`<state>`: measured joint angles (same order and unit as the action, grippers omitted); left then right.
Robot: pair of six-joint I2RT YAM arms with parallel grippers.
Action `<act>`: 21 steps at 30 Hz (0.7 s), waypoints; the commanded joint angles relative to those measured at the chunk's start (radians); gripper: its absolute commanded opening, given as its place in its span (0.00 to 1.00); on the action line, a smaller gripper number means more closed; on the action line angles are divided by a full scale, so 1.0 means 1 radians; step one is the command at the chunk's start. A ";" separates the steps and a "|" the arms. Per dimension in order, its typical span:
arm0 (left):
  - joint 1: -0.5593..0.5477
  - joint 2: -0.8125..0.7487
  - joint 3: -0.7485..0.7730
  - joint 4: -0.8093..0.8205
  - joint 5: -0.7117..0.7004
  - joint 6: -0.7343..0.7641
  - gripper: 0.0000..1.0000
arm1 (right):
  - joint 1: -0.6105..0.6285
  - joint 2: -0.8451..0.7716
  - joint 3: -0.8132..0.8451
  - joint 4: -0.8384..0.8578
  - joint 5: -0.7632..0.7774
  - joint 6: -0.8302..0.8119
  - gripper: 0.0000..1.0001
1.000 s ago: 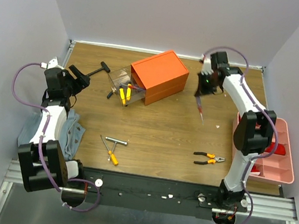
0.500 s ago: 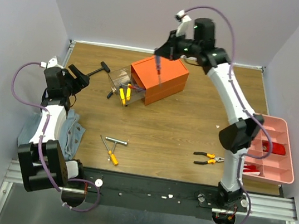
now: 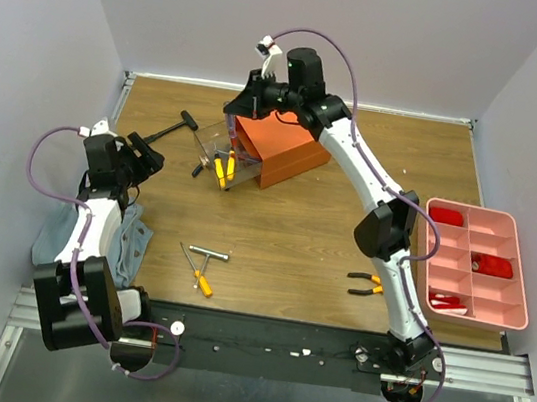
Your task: Sort the tools into containers
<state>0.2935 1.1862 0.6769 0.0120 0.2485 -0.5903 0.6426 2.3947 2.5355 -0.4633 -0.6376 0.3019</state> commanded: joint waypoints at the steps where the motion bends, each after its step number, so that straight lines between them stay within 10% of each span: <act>1: 0.003 -0.051 -0.034 -0.001 0.023 0.011 0.81 | 0.008 0.026 0.040 0.049 0.010 0.042 0.01; 8: 0.004 -0.048 -0.030 0.003 0.018 0.009 0.81 | 0.011 0.087 0.043 0.038 0.107 0.019 0.01; 15: 0.001 -0.022 0.007 0.005 0.017 -0.006 0.81 | 0.015 0.038 0.005 -0.012 0.113 -0.056 0.54; 21: -0.013 -0.045 0.027 -0.074 0.021 -0.037 0.80 | 0.015 -0.133 -0.095 -0.086 0.154 -0.170 0.59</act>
<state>0.2935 1.1614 0.6613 0.0090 0.2508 -0.6025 0.6491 2.4401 2.5050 -0.4789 -0.5282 0.2375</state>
